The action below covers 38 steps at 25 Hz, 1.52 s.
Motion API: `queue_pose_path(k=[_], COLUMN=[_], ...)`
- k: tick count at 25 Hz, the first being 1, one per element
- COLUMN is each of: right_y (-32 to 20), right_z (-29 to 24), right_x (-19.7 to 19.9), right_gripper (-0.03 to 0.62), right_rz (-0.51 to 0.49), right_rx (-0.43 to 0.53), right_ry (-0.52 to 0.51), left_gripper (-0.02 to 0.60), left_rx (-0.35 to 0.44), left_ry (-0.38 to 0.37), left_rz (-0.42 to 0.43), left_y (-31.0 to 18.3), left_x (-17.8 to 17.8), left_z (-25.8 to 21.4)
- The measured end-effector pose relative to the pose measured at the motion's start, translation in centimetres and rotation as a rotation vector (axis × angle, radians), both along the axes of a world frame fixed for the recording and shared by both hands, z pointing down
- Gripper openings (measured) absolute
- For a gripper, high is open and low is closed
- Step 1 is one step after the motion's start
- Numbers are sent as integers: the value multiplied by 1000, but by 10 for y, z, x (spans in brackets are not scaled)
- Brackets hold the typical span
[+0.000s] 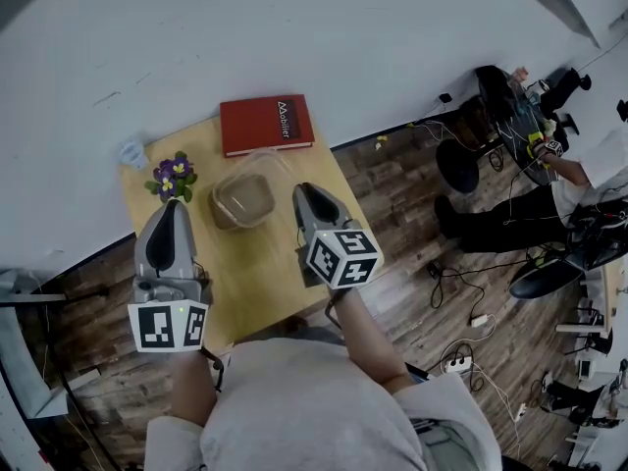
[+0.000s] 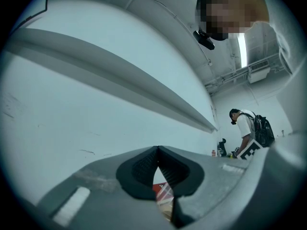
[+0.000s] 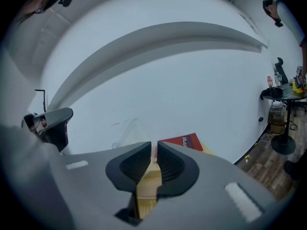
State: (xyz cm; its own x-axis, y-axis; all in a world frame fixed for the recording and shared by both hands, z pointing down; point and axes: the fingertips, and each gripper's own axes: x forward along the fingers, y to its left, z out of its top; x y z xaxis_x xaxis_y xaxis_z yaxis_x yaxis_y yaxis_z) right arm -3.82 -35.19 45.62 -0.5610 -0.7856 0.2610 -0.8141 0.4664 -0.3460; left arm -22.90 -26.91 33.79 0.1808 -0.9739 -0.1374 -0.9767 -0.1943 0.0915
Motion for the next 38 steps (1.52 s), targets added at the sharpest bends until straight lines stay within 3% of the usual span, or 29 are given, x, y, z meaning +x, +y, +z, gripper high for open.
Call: queue_pose_path(k=[18, 38], right_y=[26, 52], right_z=[-58, -98], right_x=[27, 53], right_gripper=[40, 38], right_rz=[-16, -15], right_rx=[206, 347], right_ry=[99, 170], left_gripper=[5, 5], left_rx=[45, 78], left_ry=[-26, -40], left_rz=[-5, -7], left_y=[30, 53], left_x=[28, 55], left_z=[-21, -36])
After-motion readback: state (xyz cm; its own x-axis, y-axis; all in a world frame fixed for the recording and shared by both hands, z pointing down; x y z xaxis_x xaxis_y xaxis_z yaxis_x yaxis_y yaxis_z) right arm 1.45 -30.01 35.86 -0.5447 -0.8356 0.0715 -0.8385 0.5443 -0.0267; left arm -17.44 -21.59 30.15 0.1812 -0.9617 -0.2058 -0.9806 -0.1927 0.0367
